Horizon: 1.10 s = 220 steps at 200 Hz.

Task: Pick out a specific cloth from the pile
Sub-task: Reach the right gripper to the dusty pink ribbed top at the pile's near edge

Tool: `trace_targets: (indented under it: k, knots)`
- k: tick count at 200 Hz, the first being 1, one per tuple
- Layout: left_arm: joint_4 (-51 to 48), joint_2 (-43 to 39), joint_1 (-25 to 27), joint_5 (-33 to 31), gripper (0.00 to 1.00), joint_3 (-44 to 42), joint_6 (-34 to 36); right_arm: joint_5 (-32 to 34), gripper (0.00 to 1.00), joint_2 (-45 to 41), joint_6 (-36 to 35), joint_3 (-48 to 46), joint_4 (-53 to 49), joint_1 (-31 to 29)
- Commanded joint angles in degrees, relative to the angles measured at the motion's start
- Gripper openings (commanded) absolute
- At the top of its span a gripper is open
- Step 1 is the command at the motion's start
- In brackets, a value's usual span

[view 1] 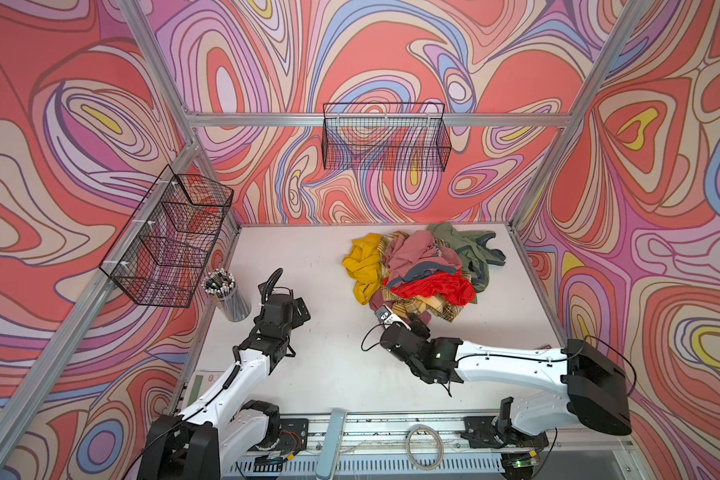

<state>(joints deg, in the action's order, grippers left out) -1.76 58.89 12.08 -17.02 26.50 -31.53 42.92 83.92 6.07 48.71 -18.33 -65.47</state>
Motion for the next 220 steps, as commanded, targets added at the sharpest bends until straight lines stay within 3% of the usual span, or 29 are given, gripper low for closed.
trace_targets:
  k: [1, 73, 128, 153, 176, 220]
  knots:
    - [-2.82, -0.78, 0.21, -2.07, 1.00, -0.49, -1.48, 4.83, 0.65, 3.97, 9.72, 3.20, -11.13, -2.09]
    - [-2.54, -0.84, 0.20, -1.47, 1.00, 0.04, -1.02, 0.25, 0.64, 16.03, 16.87, 11.08, -19.13, -1.66]
    - [-2.78, -0.09, 0.20, -0.45, 1.00, -0.05, -1.06, -1.73, 0.61, 17.29, 11.32, 11.65, -13.73, 4.48]
    - [-3.03, -0.61, 0.23, -0.60, 1.00, -0.31, -1.16, -5.79, 0.60, 21.09, 7.90, 14.18, -13.04, 6.31]
    - [-4.22, -1.91, 0.23, -1.08, 1.00, -0.14, -0.68, -8.14, 0.57, 23.26, 7.93, 16.77, -16.05, 6.31]
    - [-6.06, -5.05, 0.23, -2.15, 1.00, -0.65, 0.29, -10.73, 0.54, 22.28, 10.37, 13.43, -15.84, 6.35]
